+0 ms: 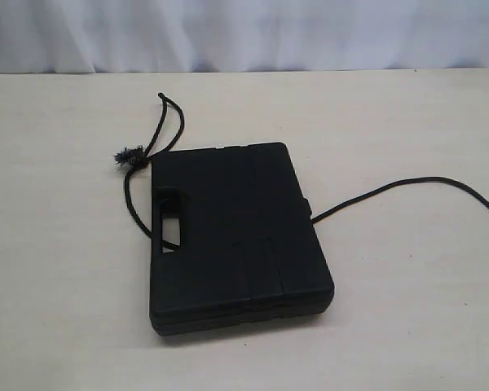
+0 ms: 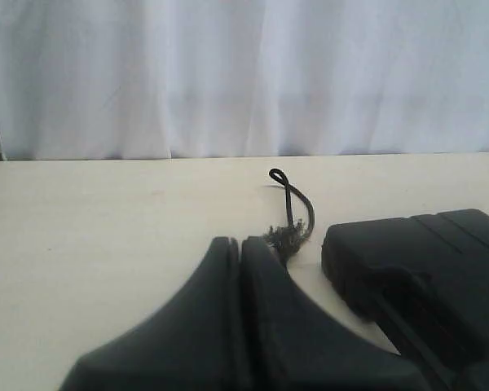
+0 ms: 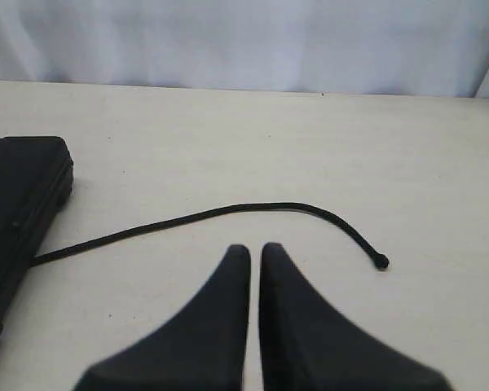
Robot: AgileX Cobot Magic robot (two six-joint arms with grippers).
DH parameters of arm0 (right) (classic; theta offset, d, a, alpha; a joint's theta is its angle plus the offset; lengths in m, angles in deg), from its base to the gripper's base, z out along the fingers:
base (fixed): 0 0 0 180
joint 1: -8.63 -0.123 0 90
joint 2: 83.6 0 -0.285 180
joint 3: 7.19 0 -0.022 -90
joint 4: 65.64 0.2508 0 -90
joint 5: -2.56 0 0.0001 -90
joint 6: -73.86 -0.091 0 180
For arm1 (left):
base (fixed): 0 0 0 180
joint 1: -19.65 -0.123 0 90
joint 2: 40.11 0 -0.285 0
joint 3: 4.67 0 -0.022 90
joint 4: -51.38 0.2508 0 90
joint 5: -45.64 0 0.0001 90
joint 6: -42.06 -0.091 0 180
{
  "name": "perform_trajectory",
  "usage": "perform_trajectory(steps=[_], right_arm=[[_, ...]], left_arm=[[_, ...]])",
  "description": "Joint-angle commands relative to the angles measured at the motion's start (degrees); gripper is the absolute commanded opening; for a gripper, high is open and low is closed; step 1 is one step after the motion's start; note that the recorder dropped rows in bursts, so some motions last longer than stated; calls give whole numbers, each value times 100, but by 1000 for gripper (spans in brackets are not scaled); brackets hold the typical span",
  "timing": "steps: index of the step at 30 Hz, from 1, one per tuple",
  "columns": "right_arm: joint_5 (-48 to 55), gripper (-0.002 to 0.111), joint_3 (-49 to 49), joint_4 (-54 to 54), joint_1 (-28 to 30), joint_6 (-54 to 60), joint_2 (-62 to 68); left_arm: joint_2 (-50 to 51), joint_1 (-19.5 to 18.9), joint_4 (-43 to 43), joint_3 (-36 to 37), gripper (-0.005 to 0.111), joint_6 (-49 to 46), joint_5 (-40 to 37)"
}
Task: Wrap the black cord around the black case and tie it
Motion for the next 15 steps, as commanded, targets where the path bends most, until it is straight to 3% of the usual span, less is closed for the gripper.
perform_trajectory(steps=[1,10,12,15], right_arm=[[19,4,-17,-7,-7,-17,-23],[-536,4,-17,-7,-7,-17,-23],[-829,4,-17,439,-7,-85,-23],[-1292,4,-17,1923,-21,-208,-23]], left_arm=[[-5,12,-17,14,0,33,4],[-5,12,-31,14,0,33,79],[-5,12,-403,14,0,56,249],[-5,12,-1625,14,0,56,833]])
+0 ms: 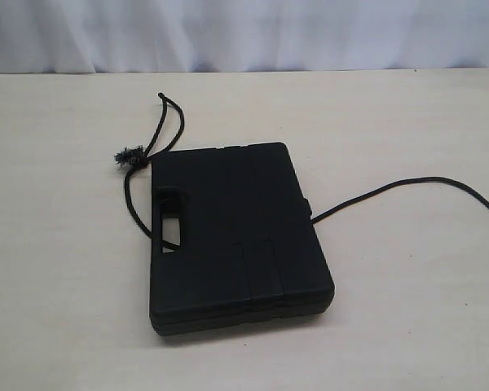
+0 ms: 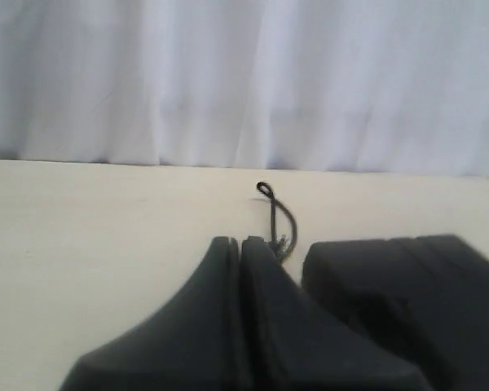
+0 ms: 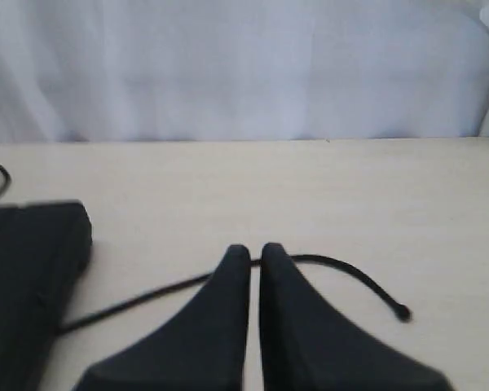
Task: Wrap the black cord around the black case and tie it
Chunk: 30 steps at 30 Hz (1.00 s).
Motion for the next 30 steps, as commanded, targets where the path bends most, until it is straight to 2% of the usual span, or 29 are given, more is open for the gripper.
perform_trajectory(steps=[1,4,8,9,10,11,12,14,15,17,18,20,21,23,25,30], right_arm=[[-818,4,-17,1756,-21,-126,-23],[-1588,4,-17,2956,-21,-126,-23],[-2129,4,-17,4277,-21,-126,-23],[-2129,4,-17,4601,-21,-215,-23],[-2097,4,-17,5012,-68,-813,-23],[-2152,4,-17,4919,-83,-1037,-23],[-2589,4,75,4553,-136,-1157,-23],[-3167,4,595,4078,-221,-1174,-23],[-3223,4,772,4064,-221,-1189,-23],[-3056,4,1710,3723,-221,-1373,655],[-2964,4,1946,3340,-221,-1463,982],[-2498,4,2632,1978,-221,-1493,1816],[-1960,4,3005,927,-221,-1493,2355],[-644,4,3692,-317,-334,-1493,3210],[277,4,4279,-727,-662,-1248,4063],[870,4,4719,-605,-1554,-167,5159]], left_arm=[[-5,12,-1646,14,0,56,862],[-5,12,-2556,14,0,56,1629],[-5,12,-2671,14,0,84,2756],[-5,12,-2671,14,0,265,3052],[-5,12,-2584,14,0,829,3726],[-5,12,-2485,14,0,1097,4059],[-5,12,-1990,14,0,1735,5056],[244,12,-1311,-225,0,2010,6073],[398,12,-1225,-416,0,1983,6105],[1505,12,-997,-1468,0,1968,5618],[1976,12,-844,-1766,0,1968,5333],[3060,12,138,-2638,0,1979,4375],[3680,12,867,-3107,0,2019,3434],[4574,12,1870,-3884,0,2624,1732],[5467,12,2040,-4554,0,2594,143],[6781,303,1731,-5275,0,1083,-1789]])
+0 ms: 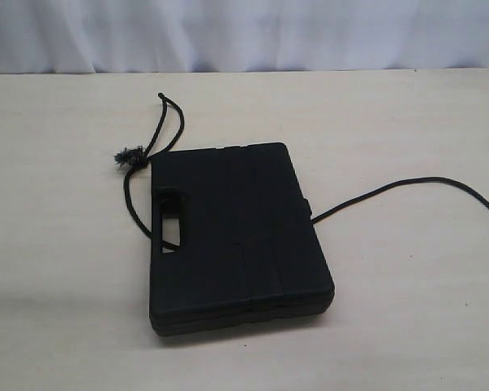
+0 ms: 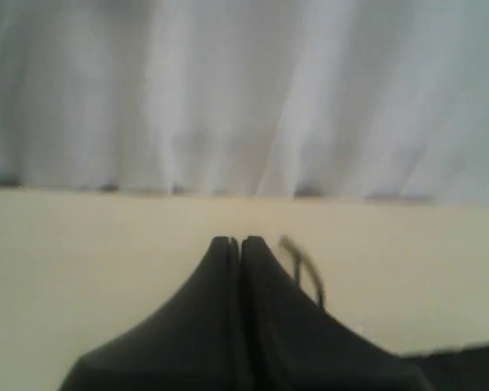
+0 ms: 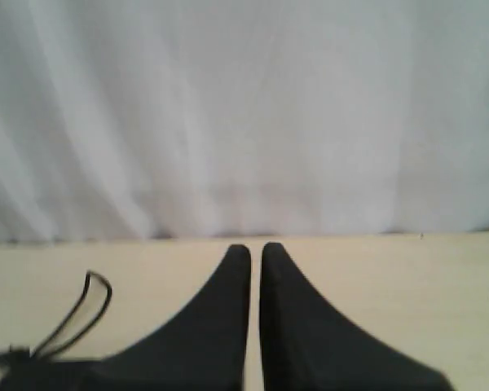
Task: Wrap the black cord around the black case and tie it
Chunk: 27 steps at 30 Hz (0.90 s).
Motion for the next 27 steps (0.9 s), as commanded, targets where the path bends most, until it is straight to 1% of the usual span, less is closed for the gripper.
perform_trajectory(steps=[1,2,4,6,9,11,13,15,18,21,22,27], right_arm=[[538,4,284,-90,-732,877,896],[549,4,292,-90,-870,962,1036],[568,4,292,-90,-1197,1059,1350],[652,4,292,-90,-1469,1249,1603],[837,4,292,-183,-1772,1565,1865],[955,4,292,-313,-1872,1599,1954],[1047,4,292,-432,-1921,1599,1987],[1071,4,292,-497,-1952,1599,1993],[1058,4,292,-499,-1962,1599,1993],[1018,4,292,-499,-1962,1599,1993],[1002,4,292,-499,-1962,1599,1993],[989,4,292,-499,-1962,1599,1993]], left_arm=[[1103,342,-396,-607,0,-1361,-1731],[1361,434,-667,-757,1,-1690,-2059],[1860,586,-1220,-1030,6,-2247,-2541],[2315,730,-1691,-1209,15,-2395,-2875],[2848,901,-2136,-1234,31,-2382,-2775],[3154,945,-2344,-1234,39,-2342,-2711],[3448,961,-2516,-1234,44,-2332,-2688],[3725,961,-2778,-1234,46,-2332,-2650],[4060,961,-3377,-1234,46,-2361,-2622],[4345,961,-3986,-1234,46,-2894,-2600],[4449,961,-4121,-1234,46,-3036,-2562],[4873,961,-4423,-1234,46,-3088,-2289]])
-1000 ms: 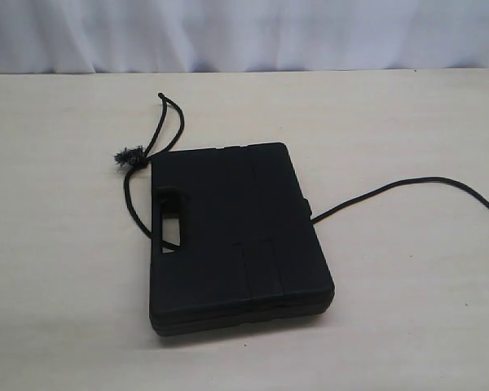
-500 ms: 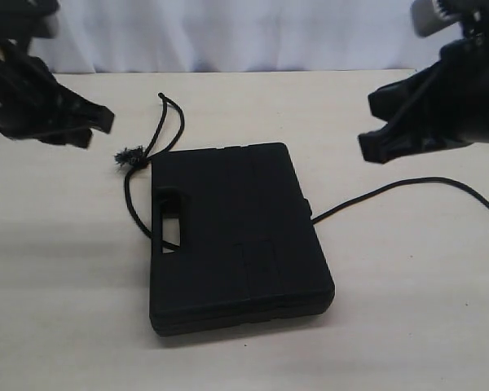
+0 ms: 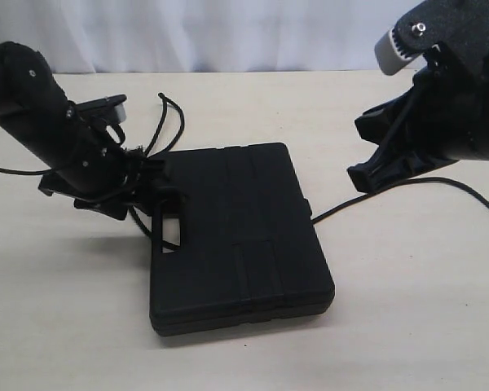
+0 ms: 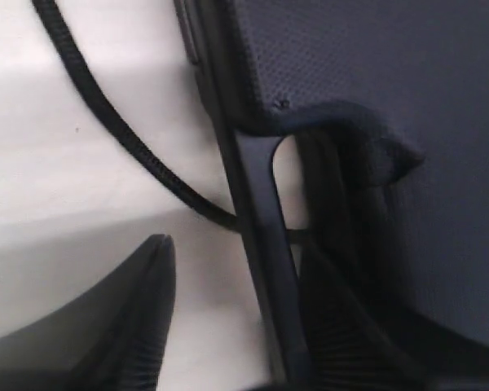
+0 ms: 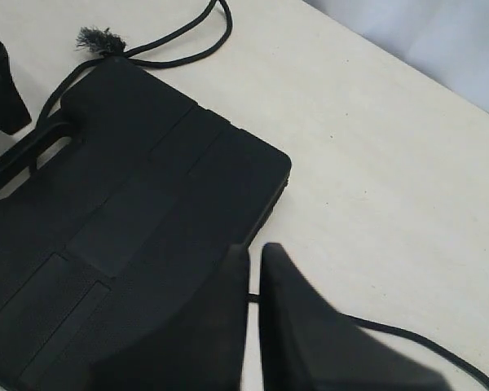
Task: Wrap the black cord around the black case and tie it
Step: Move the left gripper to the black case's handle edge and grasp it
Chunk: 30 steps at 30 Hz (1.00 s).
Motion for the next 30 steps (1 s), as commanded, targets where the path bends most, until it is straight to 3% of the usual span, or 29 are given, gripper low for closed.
perform_trajectory(steps=[1,10,19,22,23,26,30], right_arm=[[-43,4,47,-53,-3,33,8],[-147,4,47,-53,-3,33,8],[-147,4,47,-53,-3,33,8],[-147,4,47,-53,-3,33,8],[-116,4,47,-53,-3,33,8],[-104,4,47,-53,-3,33,-5],[-58,4,47,-53,-3,33,-285]], left_arm=[[333,12,-307,-51,46,-134,357],[722,12,-1098,-51,46,-717,429],[937,12,-1346,-51,44,-799,560],[937,12,-1346,-51,31,-890,560],[937,12,-1455,-51,17,-892,560],[937,12,-1665,-51,1,-914,675],[937,12,-2158,-51,0,-925,1070]])
